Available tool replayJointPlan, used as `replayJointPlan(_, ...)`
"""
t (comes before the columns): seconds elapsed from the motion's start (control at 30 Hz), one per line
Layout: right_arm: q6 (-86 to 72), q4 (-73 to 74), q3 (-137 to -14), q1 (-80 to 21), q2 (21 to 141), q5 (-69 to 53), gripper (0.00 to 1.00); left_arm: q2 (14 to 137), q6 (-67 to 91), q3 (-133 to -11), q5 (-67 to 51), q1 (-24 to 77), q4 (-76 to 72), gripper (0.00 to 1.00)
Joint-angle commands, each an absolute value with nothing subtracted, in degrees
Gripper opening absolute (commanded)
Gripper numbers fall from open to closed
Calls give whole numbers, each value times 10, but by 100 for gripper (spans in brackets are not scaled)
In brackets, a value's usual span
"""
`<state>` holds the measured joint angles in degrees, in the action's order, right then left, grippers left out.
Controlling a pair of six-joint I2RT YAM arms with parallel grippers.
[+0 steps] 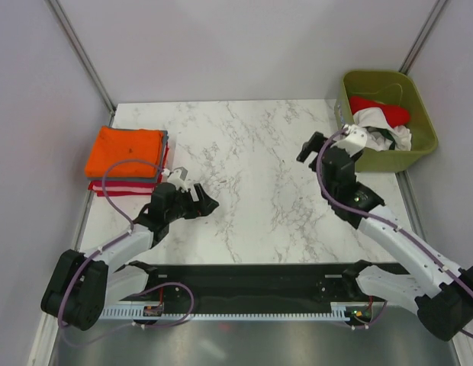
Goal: Fold and stack the t-shirts
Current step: Grab the tshirt from the pile
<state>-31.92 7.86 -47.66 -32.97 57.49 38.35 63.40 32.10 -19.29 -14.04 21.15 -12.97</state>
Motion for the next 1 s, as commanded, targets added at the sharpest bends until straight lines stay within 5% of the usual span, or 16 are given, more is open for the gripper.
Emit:
replayJointPlan(0.0, -328, 124, -582, -282, 638, 412, 98, 607, 332, -185, -111, 214, -164, 91)
replayJointPlan(0.33, -436, 133, -743, -20, 801, 237, 98, 575, 330, -175, -106, 214, -166, 92)
replayJointPlan(0.77, -568, 120, -816, 68, 973, 296, 94, 579, 330, -178, -107, 214, -166, 92)
replayJointPlan(0.83, -568, 83, -816, 69, 978, 308, 72, 578, 330, -176, -106, 215, -165, 92)
replayJointPlan(0.87, -563, 83, -829, 69, 983, 311, 53, 578, 329, -176, -106, 214, -165, 92)
replayJointPlan(0.9, -538, 90, -864, 69, 986, 291, 10, 580, 329, -176, -106, 214, -166, 92)
replayJointPlan(0.97, -520, 104, -902, 62, 980, 269, 0, 584, 330, -176, -106, 214, -166, 92)
